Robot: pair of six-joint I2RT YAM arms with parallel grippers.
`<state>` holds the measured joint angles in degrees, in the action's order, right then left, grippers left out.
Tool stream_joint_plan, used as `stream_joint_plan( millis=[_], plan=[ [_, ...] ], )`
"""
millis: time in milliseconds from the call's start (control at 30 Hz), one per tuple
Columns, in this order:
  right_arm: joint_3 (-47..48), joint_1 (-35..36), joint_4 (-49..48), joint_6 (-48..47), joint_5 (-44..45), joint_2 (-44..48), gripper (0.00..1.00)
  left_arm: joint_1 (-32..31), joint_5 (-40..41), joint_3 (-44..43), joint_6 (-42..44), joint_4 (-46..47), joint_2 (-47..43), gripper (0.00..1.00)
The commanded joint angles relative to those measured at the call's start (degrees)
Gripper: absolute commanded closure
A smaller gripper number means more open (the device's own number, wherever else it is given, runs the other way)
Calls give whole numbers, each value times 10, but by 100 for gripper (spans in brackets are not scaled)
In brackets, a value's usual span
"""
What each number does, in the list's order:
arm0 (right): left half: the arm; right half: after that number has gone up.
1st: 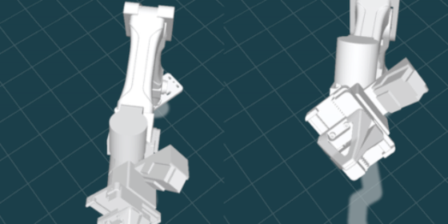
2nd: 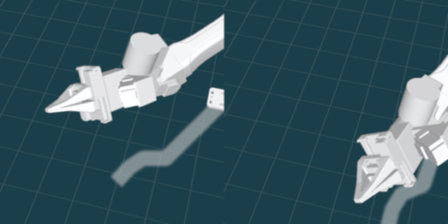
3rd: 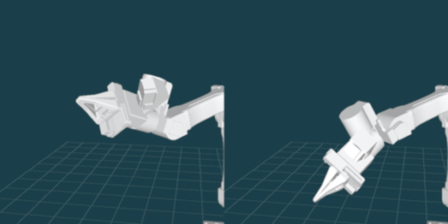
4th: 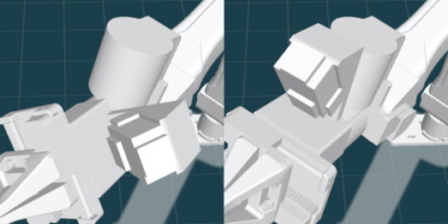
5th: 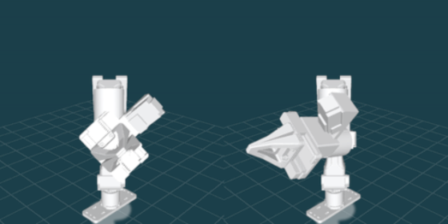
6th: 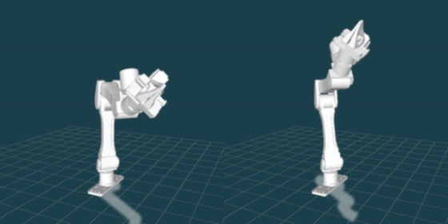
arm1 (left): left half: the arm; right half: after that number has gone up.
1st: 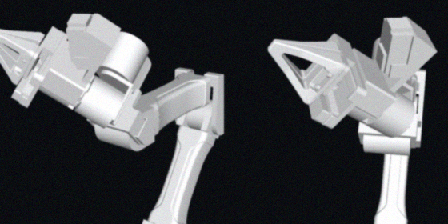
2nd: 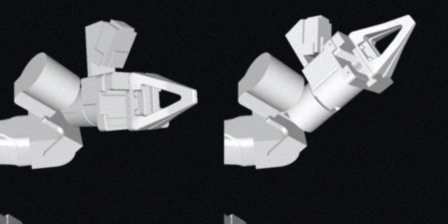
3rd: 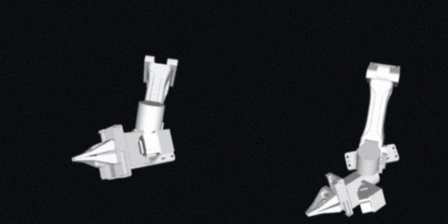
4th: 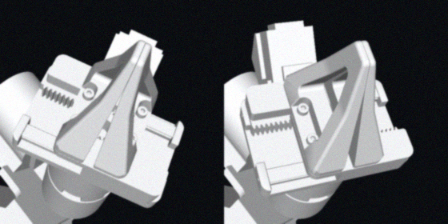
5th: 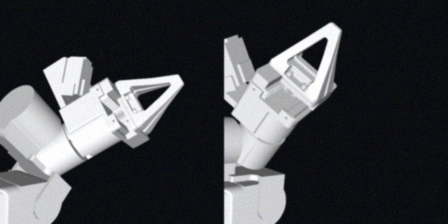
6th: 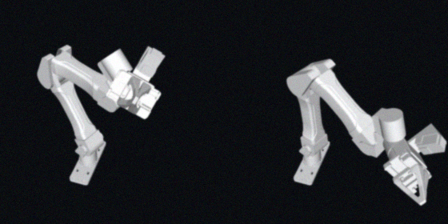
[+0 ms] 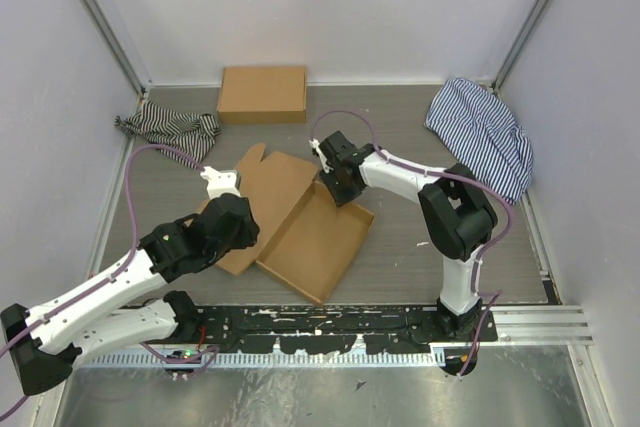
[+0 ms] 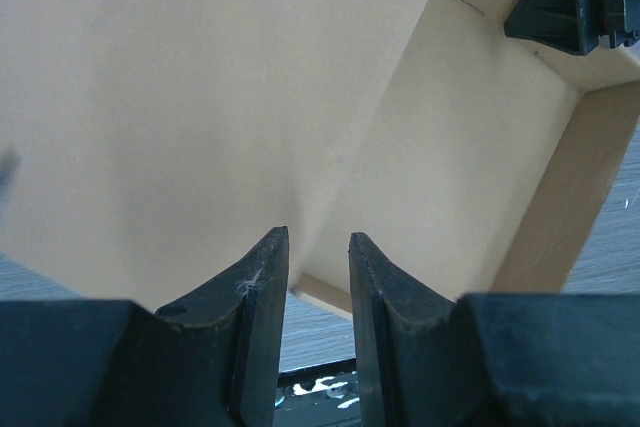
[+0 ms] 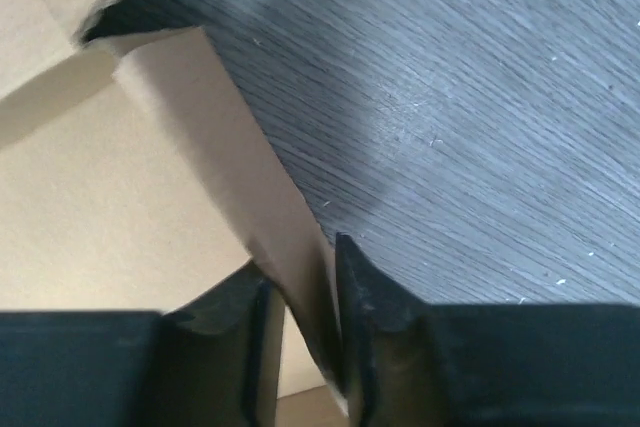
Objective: Fold the paper box
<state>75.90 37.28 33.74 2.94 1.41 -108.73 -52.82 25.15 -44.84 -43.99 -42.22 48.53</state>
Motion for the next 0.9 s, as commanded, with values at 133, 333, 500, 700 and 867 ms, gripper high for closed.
stream_joint_plan(
  millis=[133,333,500,700,867],
  plan=[
    [-28,2,-24,132,58,40,99,-2,11,5,2,19,-5,62],
    [-134,24,-38,239,91,129,99,-1,35,5,-6,37,22,61],
    [-186,68,-7,278,151,207,99,22,19,-39,5,34,75,60],
    [-228,89,7,394,130,281,91,145,-117,-66,11,71,156,62],
    [-243,105,5,459,140,308,47,235,-193,-59,10,98,168,59]
  ],
)
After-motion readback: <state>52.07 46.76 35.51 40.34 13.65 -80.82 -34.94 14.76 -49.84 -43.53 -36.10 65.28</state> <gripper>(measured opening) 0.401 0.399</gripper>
